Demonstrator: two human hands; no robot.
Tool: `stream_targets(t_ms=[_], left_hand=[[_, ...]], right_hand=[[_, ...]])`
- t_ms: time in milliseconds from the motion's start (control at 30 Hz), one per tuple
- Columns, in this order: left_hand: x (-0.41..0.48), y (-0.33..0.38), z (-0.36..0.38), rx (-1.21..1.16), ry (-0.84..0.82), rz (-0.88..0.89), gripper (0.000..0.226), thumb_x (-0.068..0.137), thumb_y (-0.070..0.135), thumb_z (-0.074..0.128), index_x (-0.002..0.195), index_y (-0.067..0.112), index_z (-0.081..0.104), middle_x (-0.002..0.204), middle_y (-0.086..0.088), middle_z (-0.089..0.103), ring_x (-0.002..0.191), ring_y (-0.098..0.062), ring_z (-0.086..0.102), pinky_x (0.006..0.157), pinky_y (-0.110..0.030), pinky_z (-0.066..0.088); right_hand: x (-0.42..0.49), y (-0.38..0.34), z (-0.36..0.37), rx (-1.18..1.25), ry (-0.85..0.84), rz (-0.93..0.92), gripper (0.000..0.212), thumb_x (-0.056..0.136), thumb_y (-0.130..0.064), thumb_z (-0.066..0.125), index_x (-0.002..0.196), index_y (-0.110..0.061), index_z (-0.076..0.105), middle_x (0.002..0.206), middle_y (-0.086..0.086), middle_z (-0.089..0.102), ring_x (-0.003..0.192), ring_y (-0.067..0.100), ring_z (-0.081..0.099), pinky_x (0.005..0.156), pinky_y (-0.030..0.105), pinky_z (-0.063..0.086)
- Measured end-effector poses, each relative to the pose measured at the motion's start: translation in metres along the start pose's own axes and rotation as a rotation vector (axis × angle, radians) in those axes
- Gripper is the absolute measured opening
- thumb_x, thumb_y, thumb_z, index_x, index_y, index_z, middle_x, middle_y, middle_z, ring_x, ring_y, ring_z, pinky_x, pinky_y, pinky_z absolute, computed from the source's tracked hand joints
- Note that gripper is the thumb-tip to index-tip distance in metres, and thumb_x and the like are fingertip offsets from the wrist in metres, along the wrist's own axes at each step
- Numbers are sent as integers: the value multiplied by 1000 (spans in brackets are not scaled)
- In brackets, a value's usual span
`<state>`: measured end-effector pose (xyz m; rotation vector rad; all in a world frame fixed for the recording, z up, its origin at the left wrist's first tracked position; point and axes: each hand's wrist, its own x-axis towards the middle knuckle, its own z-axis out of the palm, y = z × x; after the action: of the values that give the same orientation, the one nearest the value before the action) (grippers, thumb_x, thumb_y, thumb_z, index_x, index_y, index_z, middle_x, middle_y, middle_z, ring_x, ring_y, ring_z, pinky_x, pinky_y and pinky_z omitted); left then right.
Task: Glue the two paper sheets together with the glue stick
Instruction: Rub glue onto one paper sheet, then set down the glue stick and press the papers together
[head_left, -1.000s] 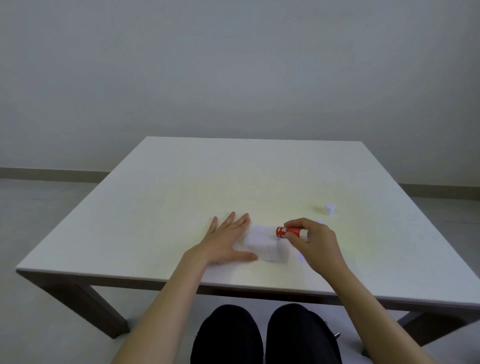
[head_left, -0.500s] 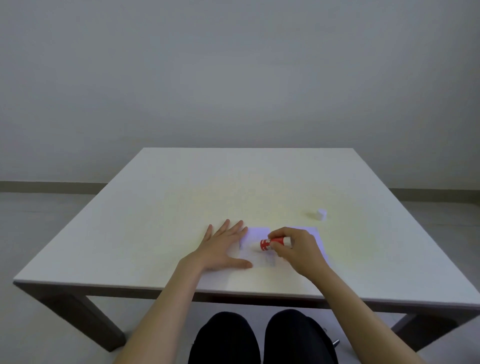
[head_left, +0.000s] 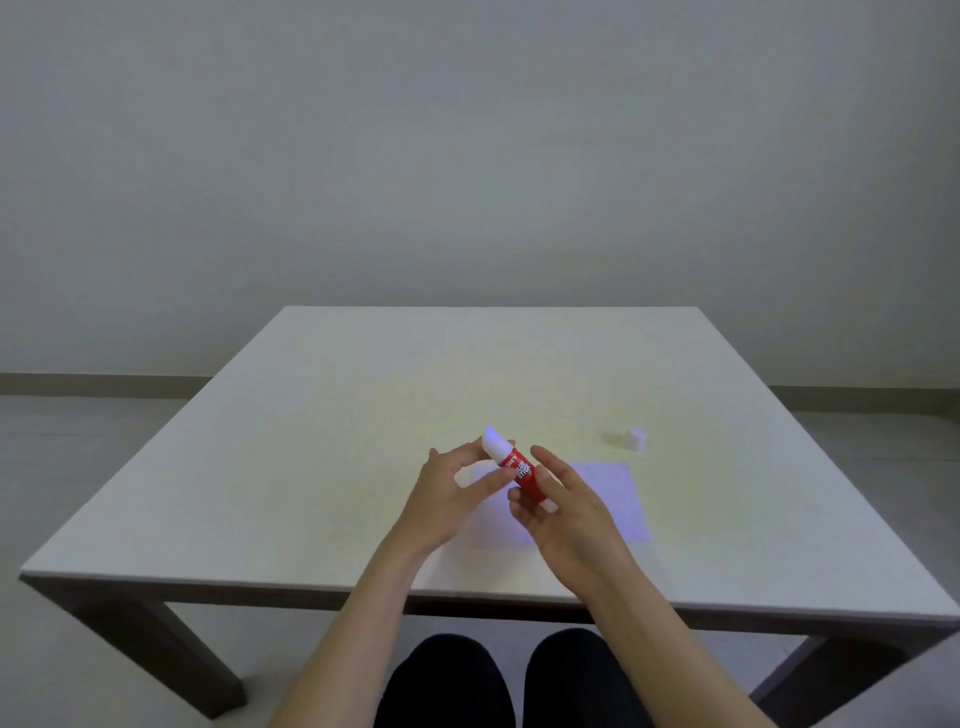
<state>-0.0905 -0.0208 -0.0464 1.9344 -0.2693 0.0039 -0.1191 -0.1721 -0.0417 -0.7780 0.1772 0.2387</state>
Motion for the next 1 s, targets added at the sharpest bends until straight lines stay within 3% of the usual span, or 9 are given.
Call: stream_targets(t_ms=[100,200,300,367,467,600,767,867,1000], left_hand=[[-6,8,1,-262,147,-73,9,84,24,69,88,29,75,91,27,73,95,13,64,89,-16,39],[3,8,-17,-245,277,-108,7,82,19,71,86,22,77,86,18,75,85,9,67,81,-16,43],[23,7,-36,14,416,-144,13,81,26,71,88,16,77,93,4,75,87,-5,65,76,-19,44],[41,7,-35,167,413,-135,14,81,32,69,83,20,77,94,4,74,95,-13,65,85,-30,47],[54,3,-38,342,443,-152,19,82,35,67,81,18,76,99,0,74,101,-20,64,100,-46,41],[58,-8,-44,380,454,-208,22,81,36,68,87,16,76,105,-3,74,101,-27,63,104,-51,37],[59,-16,-41,368,461,-224,23,82,37,67,86,16,76,98,-3,73,100,-28,63,104,-52,36],[61,-16,-42,406,469,-226,20,81,38,67,81,21,75,89,-3,71,93,-27,62,106,-53,34],[61,-22,-41,469,438,-209,25,82,40,63,68,22,70,85,3,64,83,-19,57,108,-52,31]], right_hand=[[1,8,10,-202,10,-45,31,94,-15,52,125,-13,52,100,13,63,71,23,63,70,29,54],[5,23,-1,-1173,167,-389,45,92,-27,57,134,-19,45,109,2,55,80,15,61,69,23,45],[7,38,-25,-1917,127,-966,31,73,-28,74,102,-19,68,91,1,62,66,19,61,52,24,43],[0,40,-37,-2113,54,-1062,23,69,-41,63,81,-22,70,77,-4,62,58,17,58,48,23,42],[-4,48,-38,-2187,-46,-970,42,71,-58,42,76,-24,67,73,-7,60,61,15,56,51,23,41],[-6,52,-35,-2247,-133,-979,43,64,-64,45,68,-26,66,68,-10,57,60,13,53,53,22,41],[-14,50,-33,-2234,-210,-972,24,52,-47,74,59,-28,61,60,-12,52,56,11,50,56,19,35],[-14,51,-35,-2171,-193,-944,23,52,-36,76,59,-27,56,58,-12,51,53,11,47,59,24,26],[-17,49,-33,-2170,-244,-888,23,60,-26,74,55,-26,51,56,-10,49,51,11,44,50,21,30]])
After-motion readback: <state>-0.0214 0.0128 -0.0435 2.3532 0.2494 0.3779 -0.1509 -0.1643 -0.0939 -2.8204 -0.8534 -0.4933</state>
